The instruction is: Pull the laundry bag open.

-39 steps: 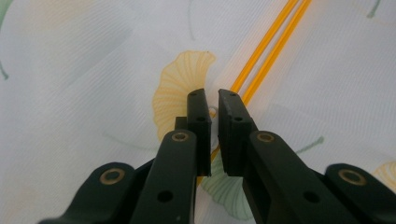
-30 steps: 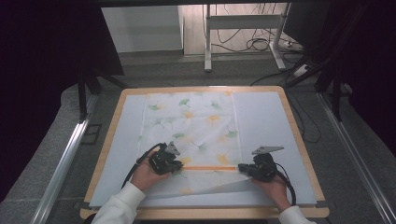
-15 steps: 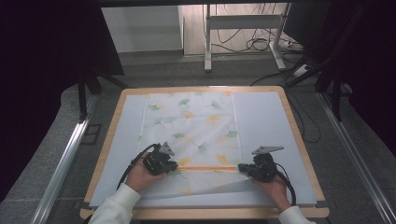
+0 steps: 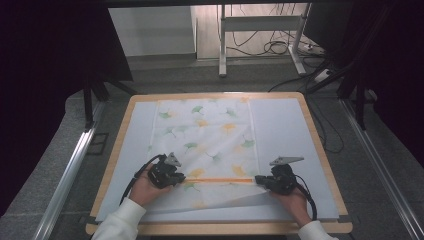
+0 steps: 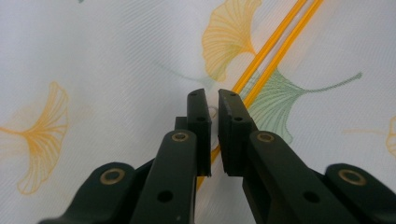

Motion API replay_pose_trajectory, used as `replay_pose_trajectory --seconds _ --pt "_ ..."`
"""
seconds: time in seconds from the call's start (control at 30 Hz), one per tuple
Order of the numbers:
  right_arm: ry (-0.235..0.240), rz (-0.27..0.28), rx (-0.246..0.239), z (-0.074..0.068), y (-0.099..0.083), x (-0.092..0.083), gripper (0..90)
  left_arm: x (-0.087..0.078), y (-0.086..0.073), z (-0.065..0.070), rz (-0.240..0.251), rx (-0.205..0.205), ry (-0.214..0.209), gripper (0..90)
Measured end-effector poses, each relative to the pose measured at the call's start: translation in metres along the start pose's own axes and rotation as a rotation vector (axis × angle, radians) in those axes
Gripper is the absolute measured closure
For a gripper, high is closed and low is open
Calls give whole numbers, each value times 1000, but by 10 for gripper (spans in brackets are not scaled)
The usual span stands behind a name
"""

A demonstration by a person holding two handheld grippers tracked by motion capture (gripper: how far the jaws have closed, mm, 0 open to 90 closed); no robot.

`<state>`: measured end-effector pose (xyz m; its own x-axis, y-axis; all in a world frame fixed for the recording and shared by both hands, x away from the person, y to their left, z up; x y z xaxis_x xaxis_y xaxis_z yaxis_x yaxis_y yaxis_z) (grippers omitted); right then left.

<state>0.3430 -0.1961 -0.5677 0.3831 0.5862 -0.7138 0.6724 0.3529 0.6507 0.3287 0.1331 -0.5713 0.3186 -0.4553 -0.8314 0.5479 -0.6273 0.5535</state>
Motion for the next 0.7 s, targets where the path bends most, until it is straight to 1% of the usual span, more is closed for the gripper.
replay_pose_trajectory --seconds 0.23,0.4,0.57,0.7 --pt "-1 0 -1 0 0 0 899 -4 -7 -5 0 -16 8 849" --pt "0 1 -2 0 0 0 899 -8 -12 -8 5 -34 -3 849" --pt "-1 0 -1 0 0 0 899 -10 -16 -11 2 -38 1 849" --pt "-1 0 -2 0 0 0 899 -12 -20 -14 3 -49 1 849"
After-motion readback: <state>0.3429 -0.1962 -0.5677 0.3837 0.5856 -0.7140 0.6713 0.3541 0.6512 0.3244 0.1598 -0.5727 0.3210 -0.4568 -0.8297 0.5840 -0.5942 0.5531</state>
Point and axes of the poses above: each handheld gripper's, and its own axes: x roughly forward along the jaws, y roughly out of its top, z roughly to its right, the point moved 6 cm from there along x, roughly forward along the jaws, and after that the axes turned 2 degrees about x, right-handed, at the moved point
